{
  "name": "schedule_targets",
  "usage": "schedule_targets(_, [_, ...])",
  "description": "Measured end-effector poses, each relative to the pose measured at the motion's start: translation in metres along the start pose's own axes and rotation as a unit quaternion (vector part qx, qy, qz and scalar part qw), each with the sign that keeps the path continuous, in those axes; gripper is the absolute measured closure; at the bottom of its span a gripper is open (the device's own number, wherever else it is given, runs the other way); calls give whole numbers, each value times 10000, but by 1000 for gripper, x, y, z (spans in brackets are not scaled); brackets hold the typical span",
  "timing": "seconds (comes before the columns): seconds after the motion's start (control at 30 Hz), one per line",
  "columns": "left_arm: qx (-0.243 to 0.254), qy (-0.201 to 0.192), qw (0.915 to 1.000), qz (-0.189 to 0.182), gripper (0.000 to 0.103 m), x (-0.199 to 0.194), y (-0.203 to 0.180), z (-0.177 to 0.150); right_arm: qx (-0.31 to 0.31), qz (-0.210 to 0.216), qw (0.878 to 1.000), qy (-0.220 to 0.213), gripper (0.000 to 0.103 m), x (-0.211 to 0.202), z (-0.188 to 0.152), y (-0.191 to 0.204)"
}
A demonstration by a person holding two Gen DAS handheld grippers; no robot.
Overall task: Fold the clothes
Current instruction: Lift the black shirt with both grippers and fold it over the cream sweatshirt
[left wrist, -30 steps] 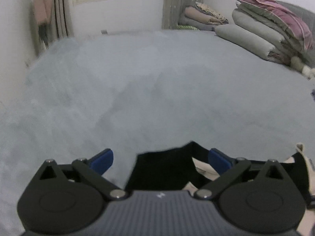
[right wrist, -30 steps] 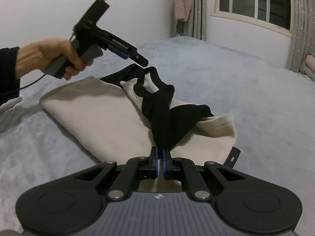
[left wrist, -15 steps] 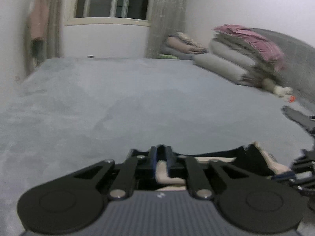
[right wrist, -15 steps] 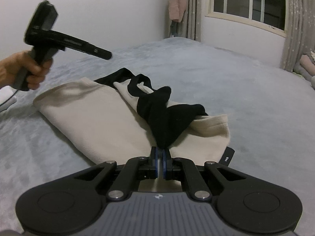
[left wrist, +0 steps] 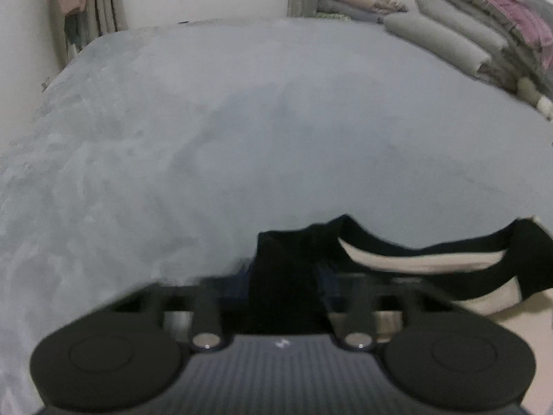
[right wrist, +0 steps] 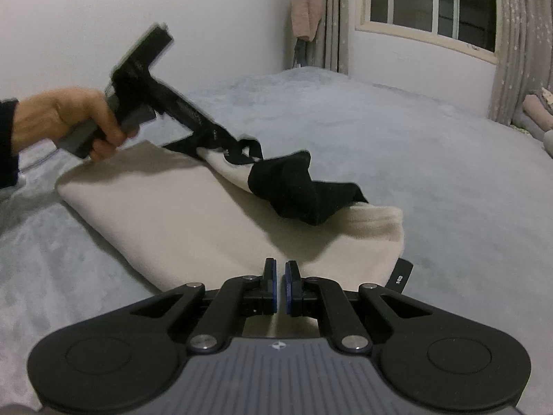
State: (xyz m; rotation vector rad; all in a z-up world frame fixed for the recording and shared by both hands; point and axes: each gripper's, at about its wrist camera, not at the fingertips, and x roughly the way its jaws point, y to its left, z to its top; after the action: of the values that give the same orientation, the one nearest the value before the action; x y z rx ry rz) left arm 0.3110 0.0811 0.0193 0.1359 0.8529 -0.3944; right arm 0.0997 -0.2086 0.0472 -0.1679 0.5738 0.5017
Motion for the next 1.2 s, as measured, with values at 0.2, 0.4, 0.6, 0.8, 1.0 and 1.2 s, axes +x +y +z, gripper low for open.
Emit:
schedule_targets(0.2, [-298,-518,9979,-257,93,-27,9,-8,480,25,9918,-1187,39,-30,34,-20])
schedule_targets(0.4, [-443,-995,9925,-553,93,-56,19,-8,614,591,9961,-245,37,38,73,-38])
schedule_targets(0.6, [-470,-984,9932,-412,91,-60,24,-5,1002,826,9896,617,52,83,87,-52])
schedule_targets(0.8, [-178,-254,9991,-296,46,-20,12,14,1325,1214,9813,689,52,86,88,-61])
schedule_targets(1.0, [23,100,9999,-32,96,9,-1,17,991,1064,9879,534,73,82,79,-44])
schedule_targets(1.2, [-317,-1098,9922,-494,96,-69,15,-11,-242,523,9983,-71,88,41,74,-2])
